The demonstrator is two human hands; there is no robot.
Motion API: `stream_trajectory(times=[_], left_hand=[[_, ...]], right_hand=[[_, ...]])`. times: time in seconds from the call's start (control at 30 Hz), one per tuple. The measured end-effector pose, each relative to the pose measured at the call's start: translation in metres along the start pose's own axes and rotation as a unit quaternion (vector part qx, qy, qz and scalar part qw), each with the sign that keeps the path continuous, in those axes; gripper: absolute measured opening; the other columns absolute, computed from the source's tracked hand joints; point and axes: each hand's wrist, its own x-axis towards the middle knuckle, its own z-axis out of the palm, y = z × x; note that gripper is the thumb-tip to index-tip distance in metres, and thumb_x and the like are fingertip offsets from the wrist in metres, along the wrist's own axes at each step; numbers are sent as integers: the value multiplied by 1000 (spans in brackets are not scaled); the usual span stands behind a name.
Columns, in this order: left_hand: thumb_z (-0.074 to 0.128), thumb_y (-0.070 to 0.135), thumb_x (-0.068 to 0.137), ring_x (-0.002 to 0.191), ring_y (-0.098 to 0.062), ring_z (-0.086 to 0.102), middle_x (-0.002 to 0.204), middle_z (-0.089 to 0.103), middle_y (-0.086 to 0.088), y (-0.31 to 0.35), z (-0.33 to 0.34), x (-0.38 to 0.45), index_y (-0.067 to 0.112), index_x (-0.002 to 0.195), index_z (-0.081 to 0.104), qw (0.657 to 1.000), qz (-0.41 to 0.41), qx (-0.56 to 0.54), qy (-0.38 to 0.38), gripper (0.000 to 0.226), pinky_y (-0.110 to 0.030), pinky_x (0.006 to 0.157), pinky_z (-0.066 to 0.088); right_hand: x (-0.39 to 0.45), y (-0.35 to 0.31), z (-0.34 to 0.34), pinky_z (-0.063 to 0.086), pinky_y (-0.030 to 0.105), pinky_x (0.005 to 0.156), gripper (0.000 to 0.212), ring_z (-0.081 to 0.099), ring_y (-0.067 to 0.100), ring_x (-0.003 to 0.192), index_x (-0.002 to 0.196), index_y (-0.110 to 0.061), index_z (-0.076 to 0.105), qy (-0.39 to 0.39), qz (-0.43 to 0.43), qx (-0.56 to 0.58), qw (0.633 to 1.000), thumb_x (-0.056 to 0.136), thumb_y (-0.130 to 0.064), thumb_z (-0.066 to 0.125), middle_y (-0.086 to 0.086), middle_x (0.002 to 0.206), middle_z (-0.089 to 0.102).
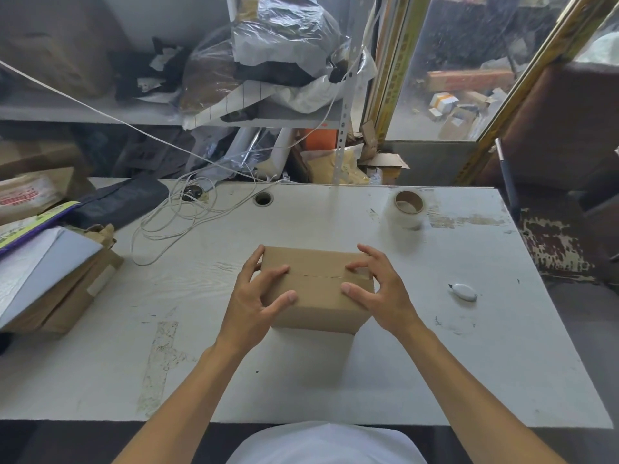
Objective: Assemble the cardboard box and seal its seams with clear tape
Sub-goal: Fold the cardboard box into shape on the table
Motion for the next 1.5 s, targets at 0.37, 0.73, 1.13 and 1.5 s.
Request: stream_trajectory(times=[0.37, 0.73, 1.13, 1.5], left_hand=[[63, 36, 82, 132, 16, 31, 157, 24, 26, -1, 9, 2, 39, 109, 69, 997, -5, -69, 19, 28, 1, 95, 28], [74, 50, 66, 132, 5, 37, 156, 21, 24, -3, -12, 13, 52, 121, 65, 987, -57, -108, -105, 55, -23, 97, 49], [80, 27, 82, 124, 7, 43, 147, 30, 17, -5, -17, 17, 52, 118, 67, 986, -47, -97, -125, 46, -21, 94, 50], [77, 62, 67, 145, -20, 12, 160, 18, 2, 12, -16, 28, 56, 118, 62, 985, 47, 116, -115, 54, -40, 115, 21]], right_hand=[[8, 1, -2, 43, 29, 103, 30, 48, -3, 118, 97, -35, 67, -11, 5, 9, 1000, 70, -39, 80, -20, 126, 47], [0, -6, 0, 33, 25, 105, 34, 35, -3, 130, 103, -41, 62, -11, 36, -5, 999, 78, -30, 81, -13, 143, 33], [0, -17, 0, 35, 12, 84, 35, 47, -1, 110, 105, -37, 56, -15, 41, -47, 998, 79, -33, 79, -12, 126, 47], [0, -27, 1, 27, 27, 107, 27, 33, 10, 137, 105, -37, 59, -5, 45, -82, 996, 83, -34, 75, -6, 148, 35]])
